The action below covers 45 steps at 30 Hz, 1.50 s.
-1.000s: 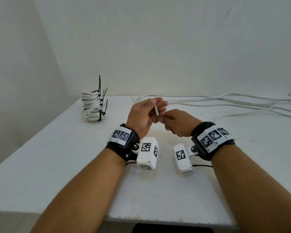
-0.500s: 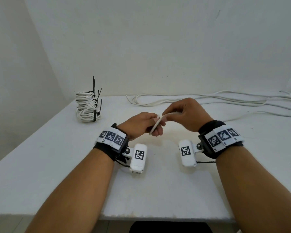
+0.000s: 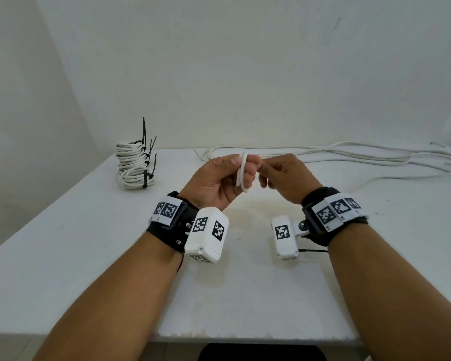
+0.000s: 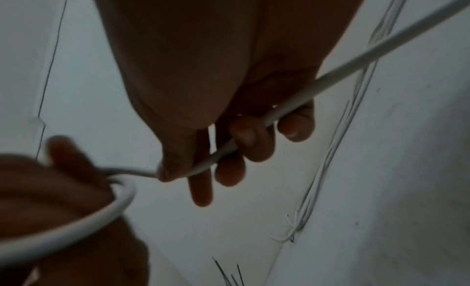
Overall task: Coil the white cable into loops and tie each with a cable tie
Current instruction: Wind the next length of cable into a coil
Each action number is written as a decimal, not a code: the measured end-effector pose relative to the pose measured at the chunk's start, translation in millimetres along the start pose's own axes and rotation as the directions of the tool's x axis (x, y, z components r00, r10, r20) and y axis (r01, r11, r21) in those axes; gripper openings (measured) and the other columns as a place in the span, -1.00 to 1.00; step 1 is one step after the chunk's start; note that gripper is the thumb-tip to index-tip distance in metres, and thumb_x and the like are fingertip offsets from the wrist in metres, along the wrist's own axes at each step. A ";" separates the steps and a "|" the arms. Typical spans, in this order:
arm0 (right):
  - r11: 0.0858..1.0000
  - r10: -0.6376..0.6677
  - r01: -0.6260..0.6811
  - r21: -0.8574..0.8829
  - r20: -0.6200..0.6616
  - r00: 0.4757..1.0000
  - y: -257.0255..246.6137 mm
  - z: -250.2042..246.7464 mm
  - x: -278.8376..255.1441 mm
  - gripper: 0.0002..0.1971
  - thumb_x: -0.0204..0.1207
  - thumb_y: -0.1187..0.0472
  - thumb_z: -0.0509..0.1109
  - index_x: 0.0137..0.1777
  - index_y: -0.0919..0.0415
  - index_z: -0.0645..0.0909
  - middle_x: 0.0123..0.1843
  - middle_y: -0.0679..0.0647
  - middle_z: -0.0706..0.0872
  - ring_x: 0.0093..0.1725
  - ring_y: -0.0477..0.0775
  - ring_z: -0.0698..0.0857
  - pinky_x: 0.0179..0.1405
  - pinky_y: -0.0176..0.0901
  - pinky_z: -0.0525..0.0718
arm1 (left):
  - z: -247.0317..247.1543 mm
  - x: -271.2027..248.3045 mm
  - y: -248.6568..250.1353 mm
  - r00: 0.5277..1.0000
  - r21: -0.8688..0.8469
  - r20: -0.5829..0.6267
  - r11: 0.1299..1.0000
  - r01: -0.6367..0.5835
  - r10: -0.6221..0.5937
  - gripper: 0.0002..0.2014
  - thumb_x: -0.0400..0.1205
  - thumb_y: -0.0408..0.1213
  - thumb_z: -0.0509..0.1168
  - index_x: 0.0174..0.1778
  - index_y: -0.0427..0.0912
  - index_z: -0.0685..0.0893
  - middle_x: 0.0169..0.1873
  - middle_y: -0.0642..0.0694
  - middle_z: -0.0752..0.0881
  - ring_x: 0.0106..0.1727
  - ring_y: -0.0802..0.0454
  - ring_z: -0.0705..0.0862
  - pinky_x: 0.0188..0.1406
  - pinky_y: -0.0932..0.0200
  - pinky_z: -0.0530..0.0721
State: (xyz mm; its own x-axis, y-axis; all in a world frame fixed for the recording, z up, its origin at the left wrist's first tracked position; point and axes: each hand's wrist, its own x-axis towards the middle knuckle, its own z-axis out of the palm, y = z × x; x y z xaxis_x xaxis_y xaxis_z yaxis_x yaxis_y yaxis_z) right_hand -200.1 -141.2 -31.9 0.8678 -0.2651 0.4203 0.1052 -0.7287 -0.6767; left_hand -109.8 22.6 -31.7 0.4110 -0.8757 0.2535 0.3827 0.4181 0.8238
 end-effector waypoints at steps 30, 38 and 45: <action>0.995 0.050 -0.050 -0.083 0.000 0.999 0.6 -1.8 -2.4 -0.52 0.63 -0.11 0.35 -0.48 0.11 0.64 -0.60 -0.09 0.54 -0.54 0.01 0.44 -0.43 -0.20 0.46 | 5.2 3.1 2.4 0.987 0.221 -0.135 0.974 -0.054 0.086 -0.63 0.77 -0.36 0.01 -0.11 -0.43 0.69 -0.44 -0.17 0.65 -0.46 0.11 0.61 -0.35 0.37 0.64; 0.932 0.189 -0.016 -0.361 0.451 0.872 -24.6 12.3 -10.4 -0.72 0.69 0.05 0.26 0.34 -0.05 0.66 -0.30 -0.08 0.67 -0.30 -0.18 0.63 -0.20 -0.25 0.54 | -5.5 9.1 -4.8 0.937 0.494 -0.200 0.855 -0.157 0.287 -0.77 0.75 -0.53 0.03 0.08 -0.37 0.61 -0.09 -0.13 0.81 -0.13 0.12 0.75 -0.04 0.30 0.67; 0.979 -0.047 0.088 -0.187 0.214 0.976 -22.9 -1.5 -12.5 -0.95 0.46 0.14 0.56 -0.22 0.06 0.78 -0.42 -0.07 0.70 -0.46 -0.19 0.55 -0.40 -0.30 0.48 | -15.8 5.5 -6.9 0.988 0.946 -0.096 0.321 0.052 0.122 -0.84 0.73 -0.40 0.15 -0.11 -0.18 0.61 -0.33 0.14 0.72 -0.29 0.24 0.67 -0.17 0.24 0.55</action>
State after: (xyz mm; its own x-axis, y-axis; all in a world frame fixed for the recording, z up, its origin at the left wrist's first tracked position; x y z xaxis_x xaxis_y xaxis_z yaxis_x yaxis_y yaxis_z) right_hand -214.1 -122.2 -20.7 0.9456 -0.0898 0.3126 0.0883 -0.8541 -0.5125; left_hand -97.1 18.8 -44.0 0.5317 -0.7912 0.3022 -0.6382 -0.1397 0.7571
